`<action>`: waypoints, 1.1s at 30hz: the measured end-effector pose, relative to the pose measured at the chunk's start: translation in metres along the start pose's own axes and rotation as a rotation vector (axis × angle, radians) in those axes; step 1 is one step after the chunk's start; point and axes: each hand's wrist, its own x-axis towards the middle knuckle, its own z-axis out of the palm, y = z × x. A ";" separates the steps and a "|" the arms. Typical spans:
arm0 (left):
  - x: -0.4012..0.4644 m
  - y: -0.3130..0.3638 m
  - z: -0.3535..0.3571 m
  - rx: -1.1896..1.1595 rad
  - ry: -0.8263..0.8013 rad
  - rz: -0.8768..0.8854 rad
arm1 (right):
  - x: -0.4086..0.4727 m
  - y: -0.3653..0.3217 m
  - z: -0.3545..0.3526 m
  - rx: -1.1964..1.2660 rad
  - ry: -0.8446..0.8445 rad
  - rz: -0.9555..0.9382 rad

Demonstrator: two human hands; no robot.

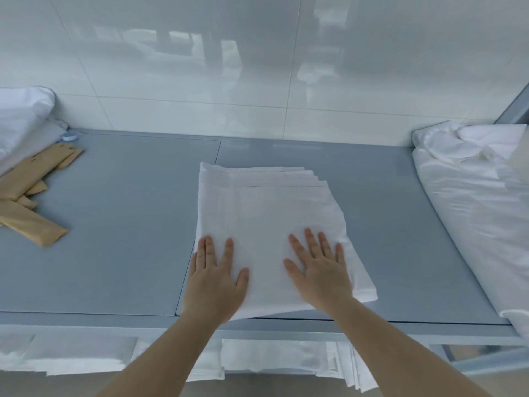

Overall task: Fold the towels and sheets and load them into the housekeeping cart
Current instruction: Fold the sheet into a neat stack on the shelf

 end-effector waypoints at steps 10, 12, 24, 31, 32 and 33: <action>-0.011 0.016 0.004 0.013 0.034 -0.069 | 0.077 0.047 -0.033 -0.047 -0.112 0.187; -0.011 0.017 0.004 0.013 0.043 -0.072 | 0.081 0.030 -0.036 -0.097 0.014 0.166; -0.014 0.039 0.001 -0.060 0.030 -0.156 | 0.085 0.000 -0.041 -0.053 -0.054 0.202; -0.009 0.066 0.010 -0.158 -0.008 -0.217 | 0.026 -0.050 -0.003 0.033 0.026 0.094; -0.003 0.057 0.010 -0.151 -0.013 -0.193 | 0.027 -0.048 -0.003 0.018 0.015 0.094; 0.006 0.047 0.008 -0.142 -0.028 -0.169 | 0.027 -0.048 -0.003 0.007 0.005 0.088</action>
